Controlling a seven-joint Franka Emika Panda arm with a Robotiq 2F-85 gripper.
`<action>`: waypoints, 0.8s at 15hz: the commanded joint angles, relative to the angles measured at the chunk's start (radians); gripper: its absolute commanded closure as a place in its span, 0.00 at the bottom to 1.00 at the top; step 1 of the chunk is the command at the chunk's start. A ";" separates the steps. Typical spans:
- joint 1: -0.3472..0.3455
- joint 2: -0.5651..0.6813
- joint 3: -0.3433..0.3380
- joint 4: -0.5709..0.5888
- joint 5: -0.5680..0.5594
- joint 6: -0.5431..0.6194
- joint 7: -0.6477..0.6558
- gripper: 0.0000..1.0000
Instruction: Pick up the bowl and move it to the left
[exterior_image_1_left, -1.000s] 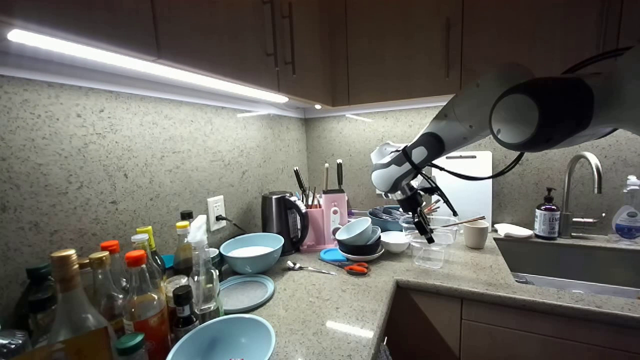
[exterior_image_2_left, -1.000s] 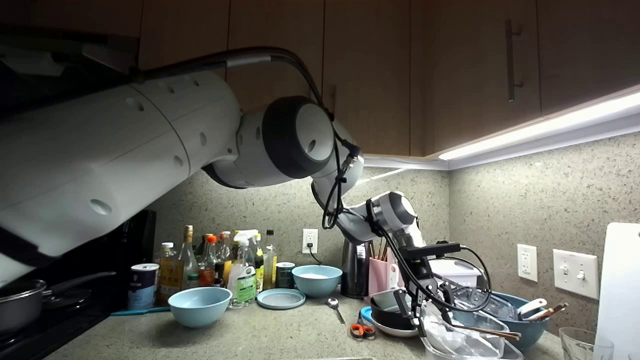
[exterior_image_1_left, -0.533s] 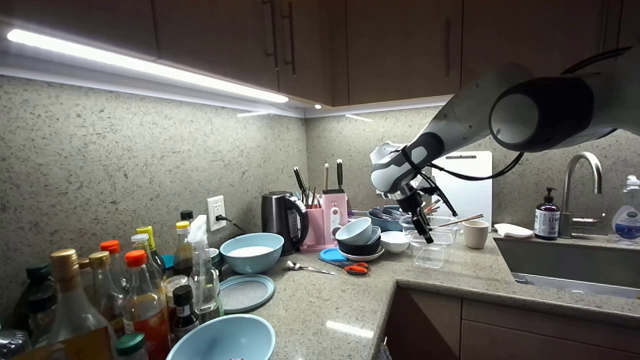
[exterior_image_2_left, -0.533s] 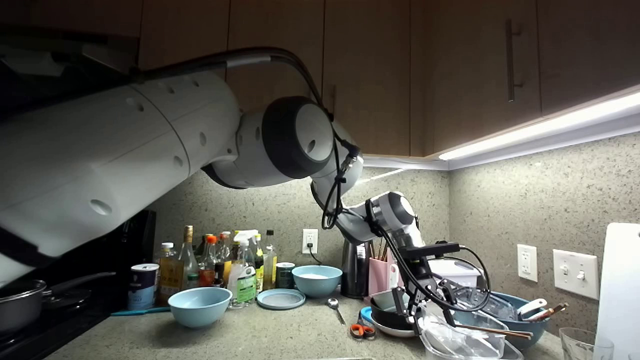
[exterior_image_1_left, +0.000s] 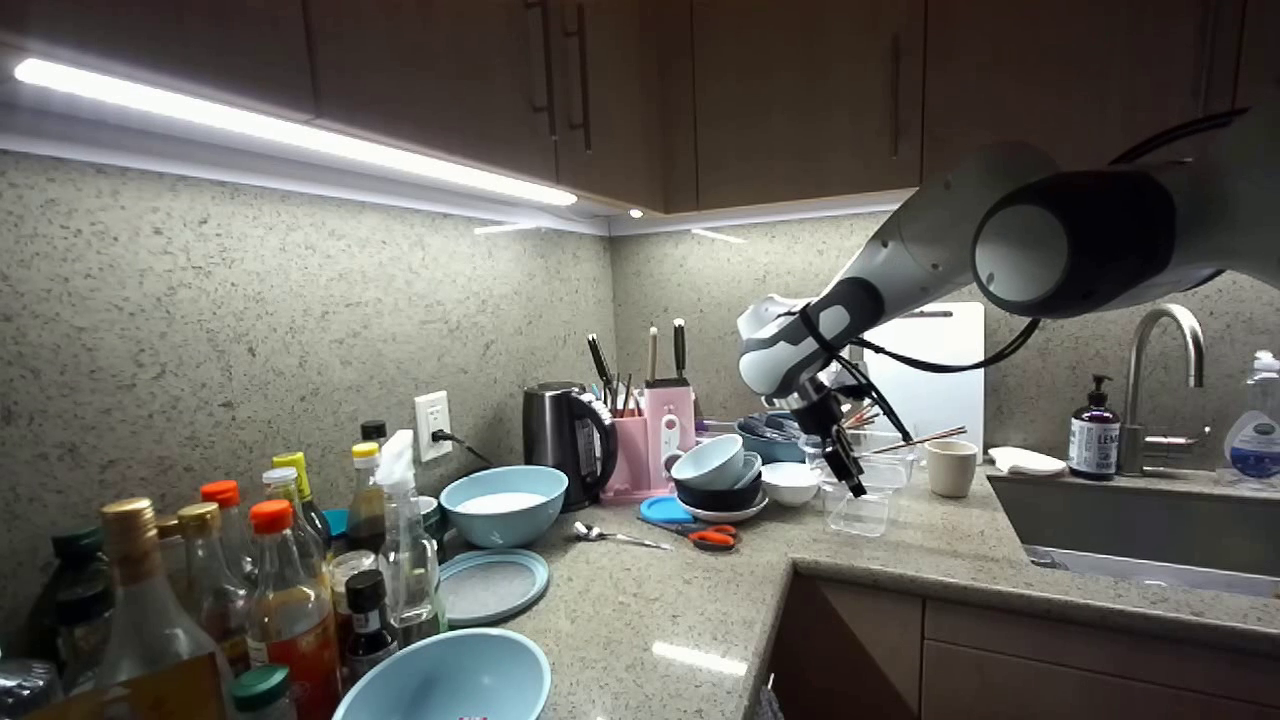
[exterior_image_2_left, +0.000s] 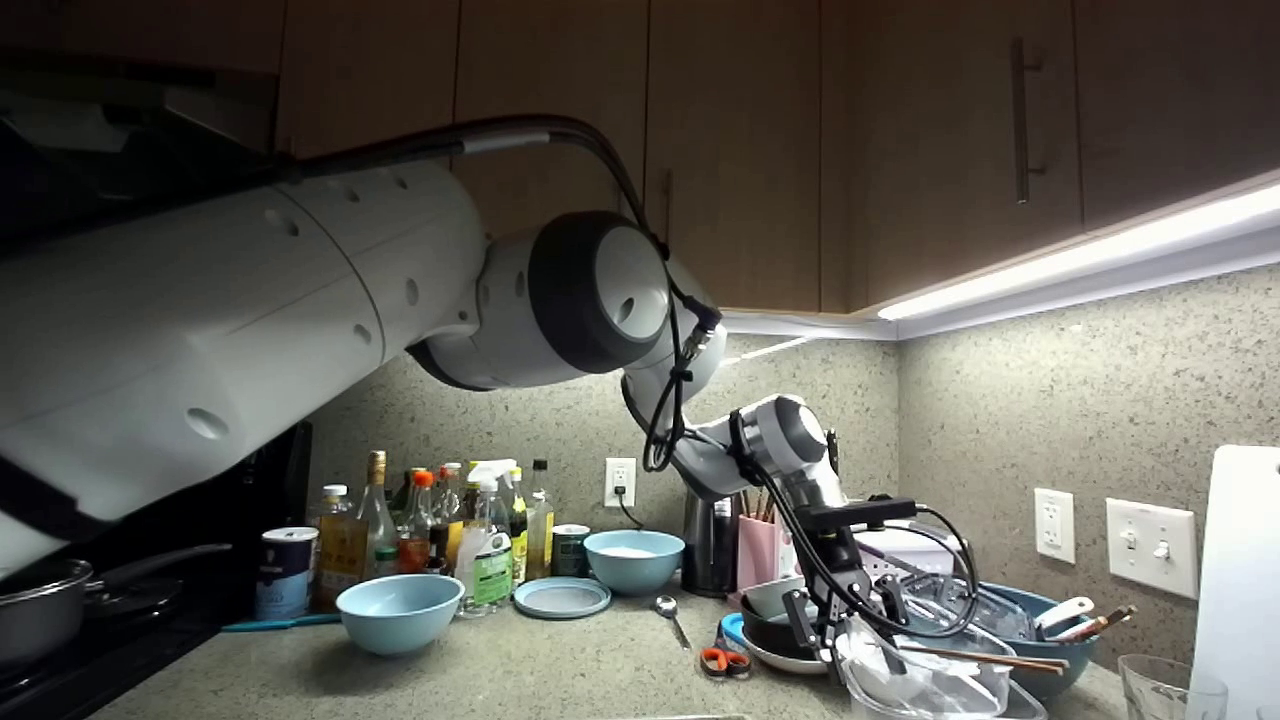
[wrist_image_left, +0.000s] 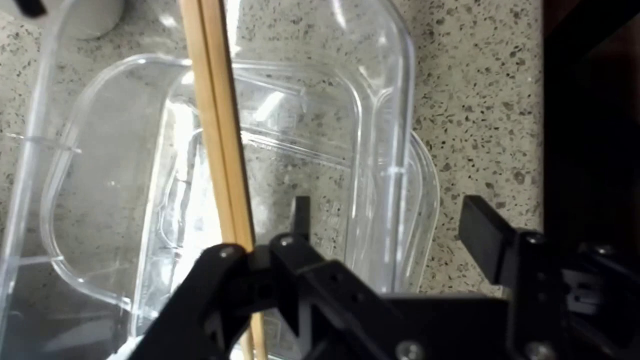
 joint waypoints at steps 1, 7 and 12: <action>0.007 0.022 -0.007 0.038 0.006 -0.019 0.011 0.53; 0.012 0.018 -0.010 0.045 0.001 -0.008 0.015 0.92; 0.030 -0.010 -0.028 0.017 -0.011 0.004 0.102 0.96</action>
